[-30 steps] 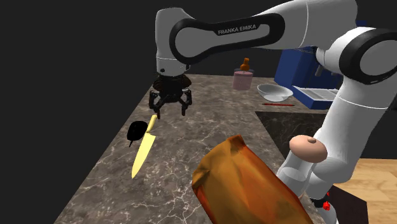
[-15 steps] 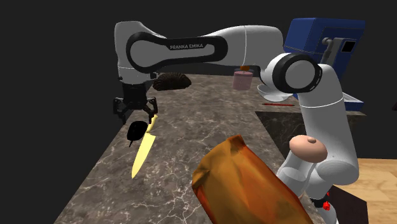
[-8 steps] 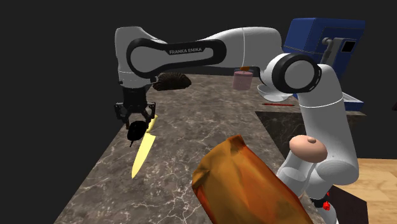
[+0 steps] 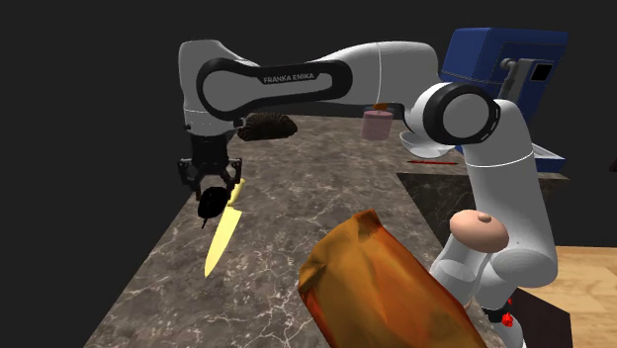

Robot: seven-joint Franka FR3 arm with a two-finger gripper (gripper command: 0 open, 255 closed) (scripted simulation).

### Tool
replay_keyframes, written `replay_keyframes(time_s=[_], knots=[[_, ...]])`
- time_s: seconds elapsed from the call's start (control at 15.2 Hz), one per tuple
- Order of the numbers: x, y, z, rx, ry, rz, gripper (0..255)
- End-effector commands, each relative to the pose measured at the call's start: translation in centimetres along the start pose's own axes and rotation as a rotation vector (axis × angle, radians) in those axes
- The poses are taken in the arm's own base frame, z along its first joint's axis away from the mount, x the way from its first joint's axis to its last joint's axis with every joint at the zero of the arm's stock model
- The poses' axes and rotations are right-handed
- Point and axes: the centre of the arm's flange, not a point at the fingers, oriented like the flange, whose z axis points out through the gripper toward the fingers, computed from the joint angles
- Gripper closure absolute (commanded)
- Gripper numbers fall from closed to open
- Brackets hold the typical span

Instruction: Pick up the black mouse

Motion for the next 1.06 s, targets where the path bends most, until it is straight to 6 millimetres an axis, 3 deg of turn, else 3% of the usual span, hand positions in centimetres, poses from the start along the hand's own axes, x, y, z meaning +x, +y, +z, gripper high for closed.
replay_keyframes(time_s=[0.0, 0.86, 0.99], knots=[[-0.1, -0.1, -0.8, 0.000, 0.000, 0.000, 255], [-0.8, -0.4, -7.6, 0.000, 0.000, 0.000, 255], [-0.8, -0.4, -7.7, 0.000, 0.000, 0.000, 255]])
